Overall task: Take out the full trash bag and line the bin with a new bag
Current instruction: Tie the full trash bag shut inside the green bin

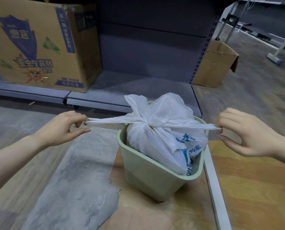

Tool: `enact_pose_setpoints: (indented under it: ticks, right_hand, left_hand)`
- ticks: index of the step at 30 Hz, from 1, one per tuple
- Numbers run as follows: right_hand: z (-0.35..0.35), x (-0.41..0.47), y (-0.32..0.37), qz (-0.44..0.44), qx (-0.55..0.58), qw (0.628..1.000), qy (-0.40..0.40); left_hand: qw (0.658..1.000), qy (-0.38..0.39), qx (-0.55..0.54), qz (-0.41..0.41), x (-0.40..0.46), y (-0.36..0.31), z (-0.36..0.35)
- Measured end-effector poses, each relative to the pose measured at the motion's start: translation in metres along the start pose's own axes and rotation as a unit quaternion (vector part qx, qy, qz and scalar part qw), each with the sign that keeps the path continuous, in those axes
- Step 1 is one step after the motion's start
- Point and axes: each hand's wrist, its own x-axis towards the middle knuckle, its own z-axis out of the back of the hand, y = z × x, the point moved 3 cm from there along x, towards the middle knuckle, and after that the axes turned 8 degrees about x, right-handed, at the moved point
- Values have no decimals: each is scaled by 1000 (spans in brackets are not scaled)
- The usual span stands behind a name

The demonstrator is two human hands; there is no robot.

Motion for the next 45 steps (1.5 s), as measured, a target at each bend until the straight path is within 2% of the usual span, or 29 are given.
enact_pose_setpoints:
  ticks: [11,18,27,32,39,45]
  right_hand:
    - [-2,1,6,-8,0,1000,-6]
    - [-10,4,6,-9,5,999,-49]
    - [-13,13,4,-18,-71,995,-69]
    - [-12,15,1,-19,-70,994,-78]
    - [-13,11,-2,-23,-32,996,-82]
    - [-11,11,2,-12,-22,996,-82]
  left_hand:
    - [999,40,9,32,-4,-8,3]
    - [996,63,49,40,1,-8,2]
    - [992,64,111,2,5,-13,5]
    - [991,64,115,-11,10,-18,14]
    - [994,73,62,54,10,-16,9]
    - [983,109,49,141,0,-7,10]
